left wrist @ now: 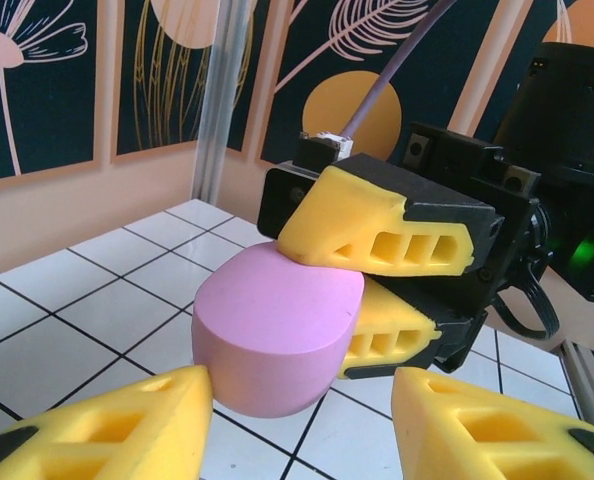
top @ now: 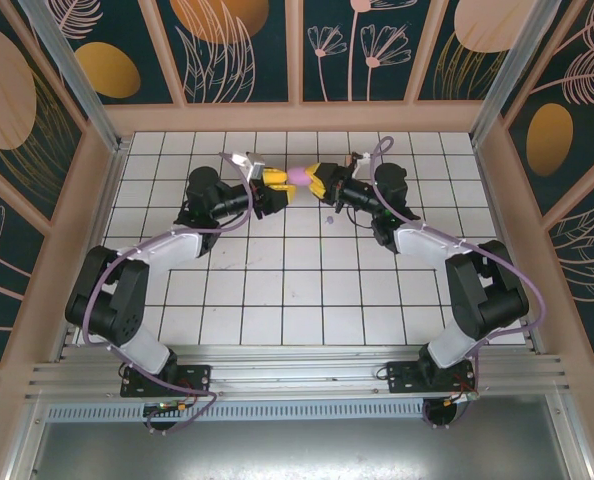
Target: Insert wireless bluetooth earbuds into charging case
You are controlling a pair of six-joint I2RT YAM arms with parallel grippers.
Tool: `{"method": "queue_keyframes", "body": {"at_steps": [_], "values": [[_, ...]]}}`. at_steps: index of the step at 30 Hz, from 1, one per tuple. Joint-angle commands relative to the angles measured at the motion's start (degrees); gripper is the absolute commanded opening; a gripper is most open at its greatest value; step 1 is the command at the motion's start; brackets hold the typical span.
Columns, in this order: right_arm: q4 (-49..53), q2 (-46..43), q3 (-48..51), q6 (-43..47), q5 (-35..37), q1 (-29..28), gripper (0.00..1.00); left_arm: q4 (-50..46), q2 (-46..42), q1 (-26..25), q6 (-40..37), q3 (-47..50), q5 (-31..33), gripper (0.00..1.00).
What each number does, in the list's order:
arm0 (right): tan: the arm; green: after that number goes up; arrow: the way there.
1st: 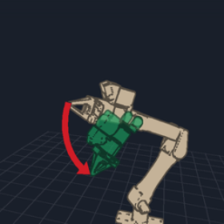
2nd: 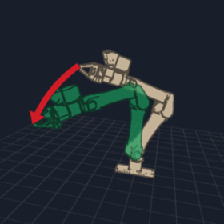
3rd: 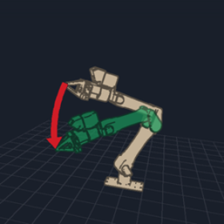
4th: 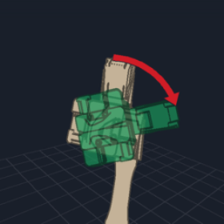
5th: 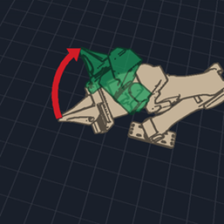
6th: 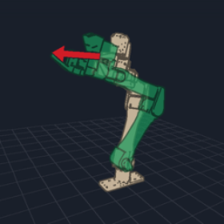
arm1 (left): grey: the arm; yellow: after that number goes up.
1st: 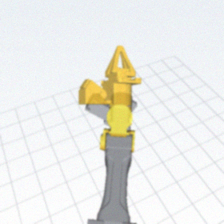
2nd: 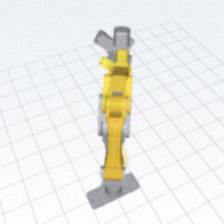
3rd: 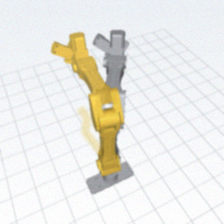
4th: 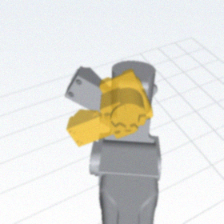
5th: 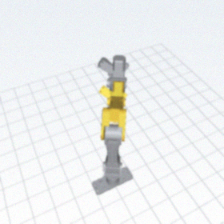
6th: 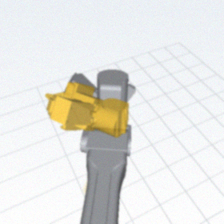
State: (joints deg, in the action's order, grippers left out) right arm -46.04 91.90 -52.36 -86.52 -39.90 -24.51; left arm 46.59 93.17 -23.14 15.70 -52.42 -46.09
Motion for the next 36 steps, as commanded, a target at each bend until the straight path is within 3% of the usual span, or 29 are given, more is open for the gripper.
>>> {"method": "queue_keyframes", "body": {"at_steps": [1,6,9,21,28,36], "values": [[-1.78,-2.38,-2.23,-0.38,-2.5,-1.33,0.17,1.42,1.62,-0.77,0.12,-1.94,-3.4,0.51],[-1.38,-2.69,-1.9,0.07,-2.96,-1.4,0.16,-0.29,1.78,-0.78,-1.56,-1.97,-0.13,0.62],[-1.04,-3.04,-1.34,0.46,-2.82,-1.41,0.16,-1.81,1.41,-0.69,-3.04,-1.68,2.06,0.64],[-0.92,-2.5,-1.6,0.7,-4.76,-1.34,0.16,0.44,1.41,-0.51,-1.46,-2.82,-3.82,0.48],[-0.98,-2.34,-2.02,0.65,-6.1,-1.41,0.15,0.33,1.19,0.18,-1.73,-2.96,-3.69,0.57],[-1.0,-2.04,-2.23,0.74,-7.1,-1.4,0.15,2.08,1.89,1.32,0.71,-2.99,-7.22,0.53]]}}
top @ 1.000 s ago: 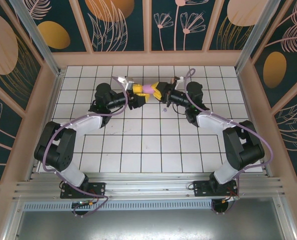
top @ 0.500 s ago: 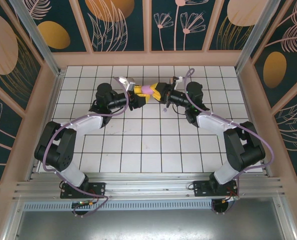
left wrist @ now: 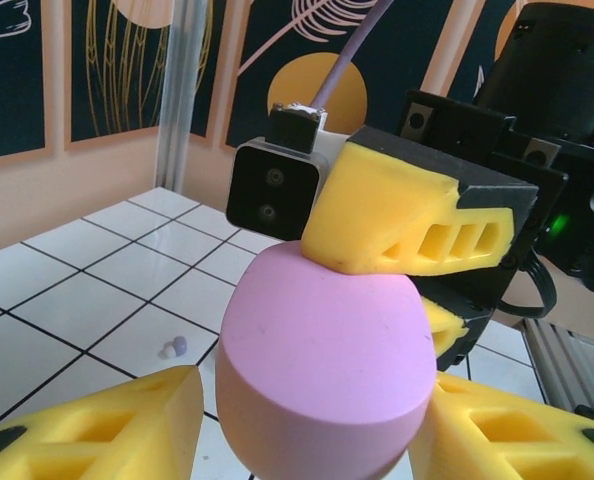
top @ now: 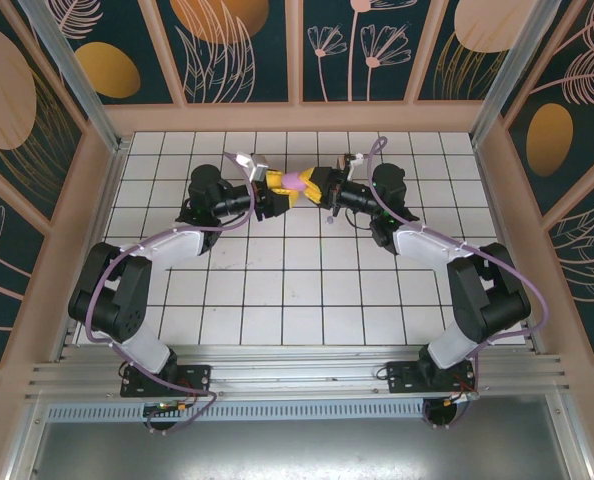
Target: Insert wireless bluetooth earbuds into charging case
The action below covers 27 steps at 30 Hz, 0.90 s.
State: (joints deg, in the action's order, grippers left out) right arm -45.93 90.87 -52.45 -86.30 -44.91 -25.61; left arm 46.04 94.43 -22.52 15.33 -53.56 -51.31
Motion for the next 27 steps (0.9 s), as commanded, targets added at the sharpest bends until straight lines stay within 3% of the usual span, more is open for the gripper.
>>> {"method": "queue_keyframes", "body": {"at_steps": [1,8,10,13,16,18,22,27], "values": [[-1.19,-0.92,-2.21,0.48,-2.19,-0.27,0.16,2.7,0.66,0.71,1.21,-1.82,-2.26,0.52],[-2.14,0.03,-2.59,-0.26,-3.11,-0.3,0.16,3.18,1.1,0.73,2.31,-3.48,-3.92,0.43],[-2.04,0.28,-2.69,-0.27,-3.35,-0.31,0.16,3.16,1.1,0.73,2.37,-3.52,-3.97,0.36],[-0.72,0.47,-2.81,0.37,-3.29,-0.25,0.21,2.49,1.02,0.74,2.27,-3.74,-4.16,0.25],[0.73,0.55,-2.98,1.6,-3.37,-0.22,0.25,1.36,0.67,0.9,1.99,-3.97,-4.63,0.22],[1.64,0.69,-3.22,2.25,-3.28,-0.15,0.33,0.37,0.36,0.99,1.65,-4.06,-4.76,0.21],[4.64,0.24,-4.3,5.69,-3.45,0.52,0.56,-1.61,-0.68,1.53,0.97,-3.71,-4.77,0.19],[16.79,-5.18,-7.53,22.14,-1.1,2.88,0.66,-4.98,-3.35,3.12,-0.09,-2.52,-5.25,0.18]]}}
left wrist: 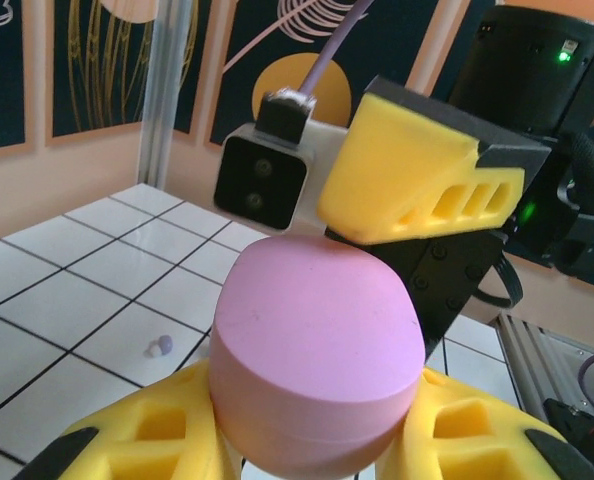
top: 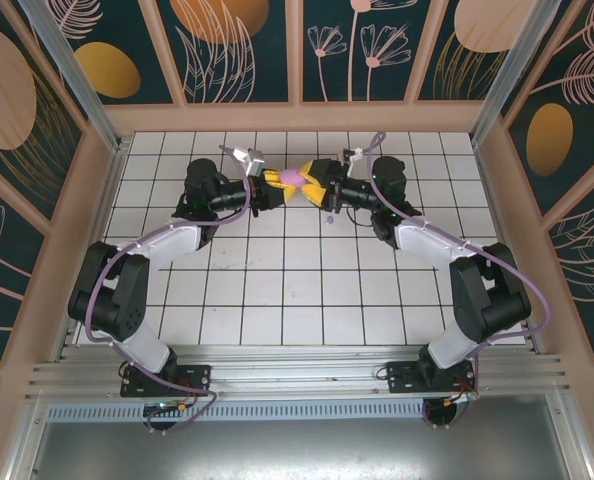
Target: Insert wireless bluetooth earbuds into charging case
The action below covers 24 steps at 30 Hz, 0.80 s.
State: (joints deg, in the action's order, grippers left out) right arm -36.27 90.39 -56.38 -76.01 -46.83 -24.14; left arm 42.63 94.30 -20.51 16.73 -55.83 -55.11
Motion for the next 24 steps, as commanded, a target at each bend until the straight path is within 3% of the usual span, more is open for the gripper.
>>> {"method": "queue_keyframes", "body": {"at_steps": [1,6,11,17,24], "values": [[11.01,-6.38,-4.49,17.2,2.24,1.66,0.67,-2.58,-4.0,1.47,-1.93,-0.19,-1.65,0.18],[27.02,-12.76,-7.64,44.26,10.11,-0.01,0.7,-9.36,-8.29,2.48,-5.31,2.04,-3.22,0.18],[30.72,-15.81,-6.17,59.85,13.94,-4.1,0.71,-16.0,-12.32,2.73,-7.83,3.31,-4.21,0.18],[34.54,-13.16,-9.06,69.62,16.09,-10.01,0.71,-20.42,-16.14,2.77,-8.64,5.14,-5.37,0.19],[34.71,-10.35,-10.72,71.59,14.42,-11.95,0.71,-21.86,-19.68,2.78,-9.17,7.25,-4.95,0.19]]}}
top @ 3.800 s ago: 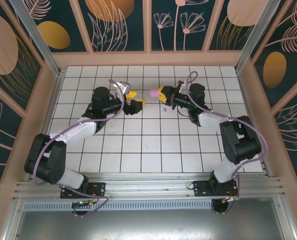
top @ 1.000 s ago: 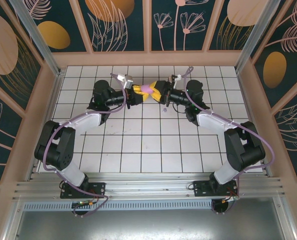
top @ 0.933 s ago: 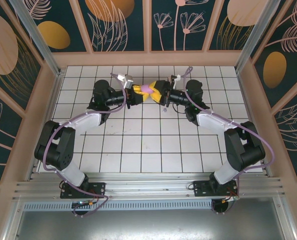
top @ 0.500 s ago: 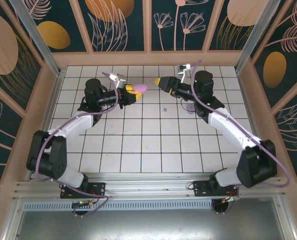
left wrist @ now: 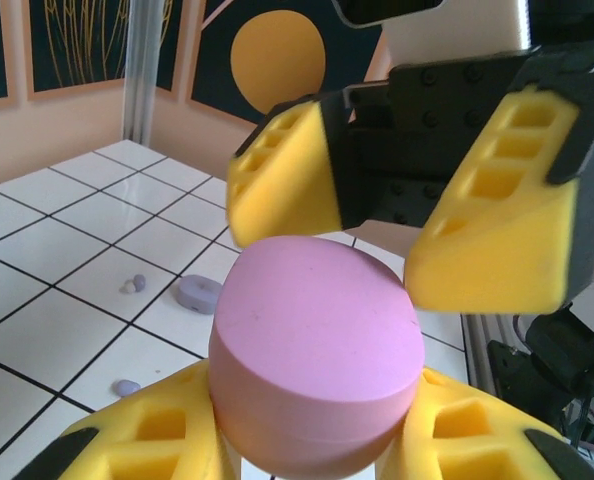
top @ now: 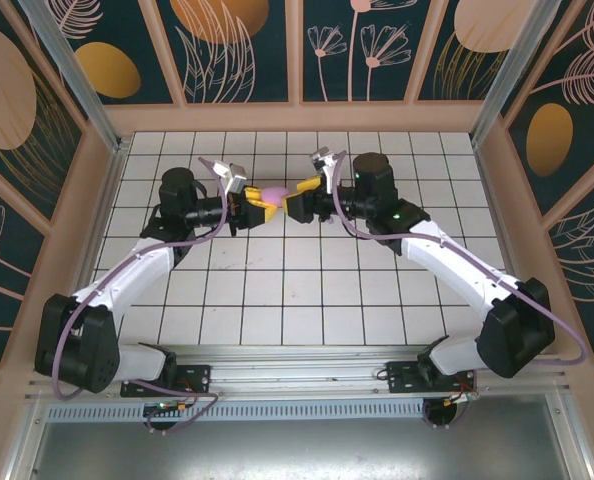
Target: Insert wireless bluetooth earbuds into charging case
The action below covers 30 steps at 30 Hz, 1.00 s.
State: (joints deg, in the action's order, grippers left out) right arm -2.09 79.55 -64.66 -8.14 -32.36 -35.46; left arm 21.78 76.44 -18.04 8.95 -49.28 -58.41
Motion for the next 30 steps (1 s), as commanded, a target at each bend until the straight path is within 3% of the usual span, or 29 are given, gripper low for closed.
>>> {"method": "queue_keyframes", "body": {"at_steps": [1,21,30], "values": [[0.49,0.72,-2.63,3.91,-0.38,-0.82,0.71,-1.19,-2.13,0.29,-1.39,0.79,-1.63,0.19],[4.61,1.94,-3.16,9.15,-1.34,-2.95,0.71,-2.55,-2.93,0.25,-1.85,0.48,-1.53,0.18],[7.69,3.92,-5.37,8.3,7.13,-2.7,0.66,-2.62,-2.7,0.23,-1.45,0.14,-2.22,0.18]]}}
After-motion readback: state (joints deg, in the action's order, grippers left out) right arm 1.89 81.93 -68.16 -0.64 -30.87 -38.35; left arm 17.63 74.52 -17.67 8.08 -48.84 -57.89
